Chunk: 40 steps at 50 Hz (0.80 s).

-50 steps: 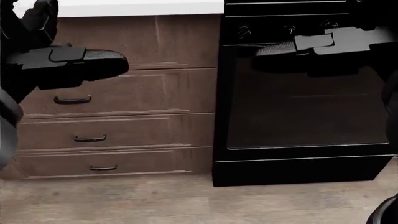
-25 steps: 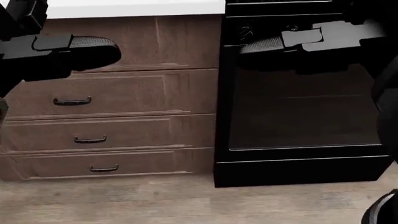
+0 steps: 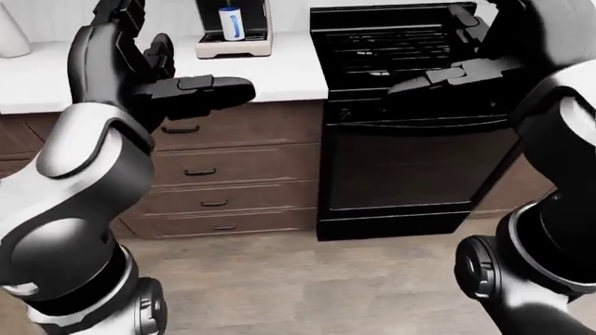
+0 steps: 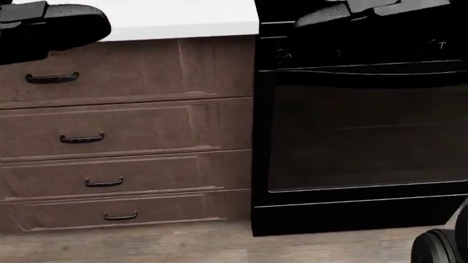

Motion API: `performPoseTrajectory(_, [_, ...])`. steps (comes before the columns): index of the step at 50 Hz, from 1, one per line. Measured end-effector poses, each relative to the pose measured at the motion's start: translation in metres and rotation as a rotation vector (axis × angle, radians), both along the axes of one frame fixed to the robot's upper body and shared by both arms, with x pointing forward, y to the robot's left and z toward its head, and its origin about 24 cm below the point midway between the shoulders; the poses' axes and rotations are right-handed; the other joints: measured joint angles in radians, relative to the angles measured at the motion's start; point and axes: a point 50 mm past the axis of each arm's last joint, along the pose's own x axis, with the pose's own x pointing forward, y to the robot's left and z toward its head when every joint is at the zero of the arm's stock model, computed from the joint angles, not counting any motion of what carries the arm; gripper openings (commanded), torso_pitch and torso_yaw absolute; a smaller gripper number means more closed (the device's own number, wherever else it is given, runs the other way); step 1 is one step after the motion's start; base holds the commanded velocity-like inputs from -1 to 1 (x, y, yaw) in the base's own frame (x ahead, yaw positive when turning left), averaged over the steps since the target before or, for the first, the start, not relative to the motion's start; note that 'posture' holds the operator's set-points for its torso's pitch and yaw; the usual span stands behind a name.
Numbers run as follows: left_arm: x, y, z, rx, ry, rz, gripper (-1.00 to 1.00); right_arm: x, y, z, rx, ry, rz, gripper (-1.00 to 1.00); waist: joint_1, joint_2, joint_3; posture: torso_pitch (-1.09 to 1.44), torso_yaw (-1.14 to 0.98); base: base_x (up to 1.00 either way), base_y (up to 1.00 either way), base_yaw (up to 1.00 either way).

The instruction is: Press the button on the coffee machine to serve coffee.

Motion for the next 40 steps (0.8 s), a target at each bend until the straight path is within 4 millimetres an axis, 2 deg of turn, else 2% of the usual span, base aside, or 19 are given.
performPoseTrajectory(2, [0.000,-0.001,0.005,-0.005,-0.016,0.000,1.00,0.001,-0.007,0.005,0.018,-0.002,-0.021,1.00,0.001,-0.035,0.002,0.00,0.00,0.16,0.00,0.00])
performPoseTrajectory(4, [0.000,-0.005,0.005,-0.004,-0.023,-0.016,1.00,-0.001,-0.015,0.006,0.036,-0.017,-0.055,1.00,-0.015,-0.019,0.008,0.00,0.00,0.19,0.00,0.00])
performPoseTrajectory(6, [0.000,-0.009,0.004,0.006,-0.015,-0.038,1.00,-0.002,-0.019,0.006,0.048,-0.020,-0.082,1.00,-0.020,-0.029,0.008,0.00,0.00,0.19,0.00,0.00])
performPoseTrajectory(8, [0.000,-0.009,0.004,0.009,-0.014,-0.047,1.00,-0.002,-0.018,0.008,0.047,-0.027,-0.084,1.00,-0.018,-0.027,0.001,0.00,0.00,0.19,0.00,0.00])
performPoseTrajectory(12, [-0.002,-0.006,0.007,-0.002,-0.036,-0.030,1.00,-0.004,-0.014,0.011,0.032,-0.048,-0.057,1.00,-0.013,0.006,0.012,0.00,0.00,0.19,0.00,0.00])
performPoseTrajectory(14, [-0.002,-0.005,0.008,-0.004,-0.039,-0.026,1.00,-0.003,-0.014,0.010,0.032,-0.042,-0.054,1.00,-0.019,0.031,0.015,0.00,0.00,0.18,0.00,0.00])
performPoseTrajectory(16, [-0.002,-0.005,0.007,-0.004,-0.034,-0.025,1.00,-0.002,-0.014,0.010,0.033,-0.035,-0.056,1.00,-0.024,0.069,0.010,0.00,0.00,0.19,0.00,0.00])
performPoseTrajectory(17, [-0.002,-0.004,0.007,-0.004,-0.033,-0.020,1.00,-0.002,-0.013,0.009,0.034,-0.033,-0.052,1.00,-0.020,0.072,0.005,0.00,0.00,0.19,0.00,0.00])
performPoseTrajectory(18, [-0.001,-0.003,0.006,-0.008,-0.027,-0.013,1.00,-0.001,-0.012,0.007,0.031,-0.024,-0.045,1.00,-0.013,0.062,0.013,0.00,0.00,0.19,0.00,0.00])
performPoseTrajectory(19, [0.000,-0.001,0.004,-0.012,-0.015,-0.004,1.00,-0.001,-0.010,0.006,0.024,-0.011,-0.037,1.00,-0.011,0.062,0.017,0.00,0.00,0.19,0.00,0.00])
performPoseTrajectory(21, [0.001,0.001,0.002,-0.013,0.003,0.011,1.00,0.001,-0.007,0.005,0.015,0.005,-0.021,1.00,-0.010,0.061,0.010,0.00,0.00,0.19,0.00,0.00])
performPoseTrajectory(23, [0.000,0.000,0.004,-0.011,-0.005,0.009,1.00,0.000,-0.007,0.007,0.015,-0.003,-0.021,1.00,-0.011,0.046,0.000,0.00,0.00,0.19,0.00,0.00])
performPoseTrajectory(27, [-0.004,-0.001,0.010,-0.014,-0.041,0.000,1.00,-0.004,-0.008,0.013,0.020,-0.045,-0.029,1.00,-0.006,0.007,-0.005,0.00,0.00,0.19,0.00,0.00])
performPoseTrajectory(30, [-0.004,0.000,0.010,-0.018,-0.045,0.001,1.00,-0.004,-0.009,0.012,0.019,-0.047,-0.029,1.00,0.003,-0.042,-0.008,0.00,0.00,0.19,0.00,0.00])
performPoseTrajectory(32, [-0.002,-0.004,0.007,-0.021,-0.031,-0.015,1.00,-0.003,-0.013,0.009,0.026,-0.034,-0.043,1.00,-0.011,-0.026,0.004,0.00,0.00,0.19,0.00,0.00])
performPoseTrajectory(33, [-0.001,-0.007,0.005,-0.014,-0.017,-0.027,1.00,-0.002,-0.015,0.007,0.033,-0.020,-0.055,1.00,-0.015,-0.027,0.009,0.00,0.00,0.19,0.00,0.00])
performPoseTrajectory(36, [0.002,-0.011,0.001,0.000,0.008,-0.052,1.00,0.000,-0.018,0.004,0.042,0.002,-0.075,1.00,-0.017,-0.025,0.004,0.00,0.00,0.20,0.00,0.00])
performPoseTrajectory(40, [0.000,-0.007,0.006,-0.013,-0.024,-0.037,1.00,-0.003,-0.015,0.008,0.033,-0.028,-0.058,1.00,-0.017,0.012,0.009,0.00,0.00,0.19,0.00,0.00])
